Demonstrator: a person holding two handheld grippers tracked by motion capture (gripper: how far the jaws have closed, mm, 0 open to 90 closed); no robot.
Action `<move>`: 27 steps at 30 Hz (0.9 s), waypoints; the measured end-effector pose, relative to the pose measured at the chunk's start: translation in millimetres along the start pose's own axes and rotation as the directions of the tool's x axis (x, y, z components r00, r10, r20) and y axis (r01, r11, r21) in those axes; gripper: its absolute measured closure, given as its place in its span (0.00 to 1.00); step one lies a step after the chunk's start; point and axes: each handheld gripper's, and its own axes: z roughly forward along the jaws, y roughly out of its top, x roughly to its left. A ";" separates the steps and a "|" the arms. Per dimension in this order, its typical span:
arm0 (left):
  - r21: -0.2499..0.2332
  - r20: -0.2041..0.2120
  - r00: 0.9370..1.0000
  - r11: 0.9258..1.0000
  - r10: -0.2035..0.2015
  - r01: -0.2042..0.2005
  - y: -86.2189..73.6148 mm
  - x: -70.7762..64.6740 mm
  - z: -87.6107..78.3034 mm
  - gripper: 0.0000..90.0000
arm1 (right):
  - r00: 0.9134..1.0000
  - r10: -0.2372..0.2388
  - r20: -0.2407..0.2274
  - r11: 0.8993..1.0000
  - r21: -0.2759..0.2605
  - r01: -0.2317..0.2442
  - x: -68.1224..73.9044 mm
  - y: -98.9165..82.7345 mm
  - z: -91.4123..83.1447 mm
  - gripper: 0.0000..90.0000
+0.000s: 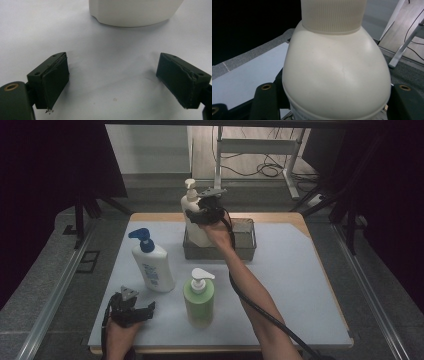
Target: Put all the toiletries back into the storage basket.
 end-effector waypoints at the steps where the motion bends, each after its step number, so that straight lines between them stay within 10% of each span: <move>1: 0.000 0.000 1.000 1.000 0.000 0.000 0.0 0.0 0.0 0.12 | 1.000 0.001 -0.002 1.000 0.003 -0.001 0.1 -0.8 0.4 0.42; 27: 0.001 -0.001 1.000 1.000 0.001 -0.001 0.0 -0.1 -0.1 0.12 | 0.999 0.043 0.007 0.998 0.046 -0.043 0.4 -28.8 -1.6 0.42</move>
